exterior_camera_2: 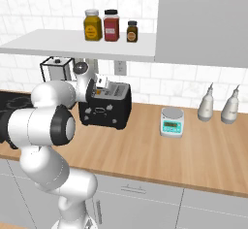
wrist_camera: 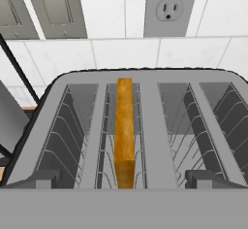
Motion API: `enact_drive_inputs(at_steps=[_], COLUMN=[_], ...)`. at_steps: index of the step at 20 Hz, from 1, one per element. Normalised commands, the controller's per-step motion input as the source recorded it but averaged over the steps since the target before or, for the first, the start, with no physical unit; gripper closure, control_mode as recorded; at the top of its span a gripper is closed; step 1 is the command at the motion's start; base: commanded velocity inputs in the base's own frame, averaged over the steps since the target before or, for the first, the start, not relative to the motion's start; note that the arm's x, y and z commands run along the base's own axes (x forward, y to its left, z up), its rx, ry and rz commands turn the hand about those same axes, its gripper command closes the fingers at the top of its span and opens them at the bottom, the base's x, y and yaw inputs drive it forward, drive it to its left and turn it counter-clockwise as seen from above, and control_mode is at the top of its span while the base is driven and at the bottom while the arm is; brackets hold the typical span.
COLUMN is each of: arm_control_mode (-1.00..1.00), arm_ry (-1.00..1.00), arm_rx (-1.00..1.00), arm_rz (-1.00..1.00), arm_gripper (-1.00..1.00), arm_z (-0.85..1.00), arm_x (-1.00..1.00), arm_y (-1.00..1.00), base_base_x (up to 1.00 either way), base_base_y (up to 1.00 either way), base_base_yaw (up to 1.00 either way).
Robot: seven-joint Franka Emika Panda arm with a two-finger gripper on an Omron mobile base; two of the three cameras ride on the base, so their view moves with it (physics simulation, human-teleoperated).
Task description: Start the toaster. Once the lever pops up, take the bread to the plate on the dining counter.
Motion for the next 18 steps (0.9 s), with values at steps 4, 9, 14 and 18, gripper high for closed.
enact_drive_inputs(at_steps=[4, 9, 14, 18], arm_control_mode=[-1.00, -1.00, -1.00, -1.00], arm_ry=[0.00, 0.00, 0.00, 0.00], arm_rx=[0.00, 0.00, 0.00, 0.00], arm_rz=[0.00, 0.00, 0.00, 0.00], arm_gripper=[-1.00, -1.00, -1.00, -1.00], arm_z=[0.00, 0.00, 0.00, 0.00], arm_x=[0.00, 0.00, 0.00, 0.00], arm_y=[0.00, 0.00, 0.00, 0.00], base_base_x=[0.00, 0.00, 0.00, 0.00], base_base_y=[0.00, 0.00, 0.00, 0.00], base_base_yaw=[0.00, 0.00, 0.00, 0.00])
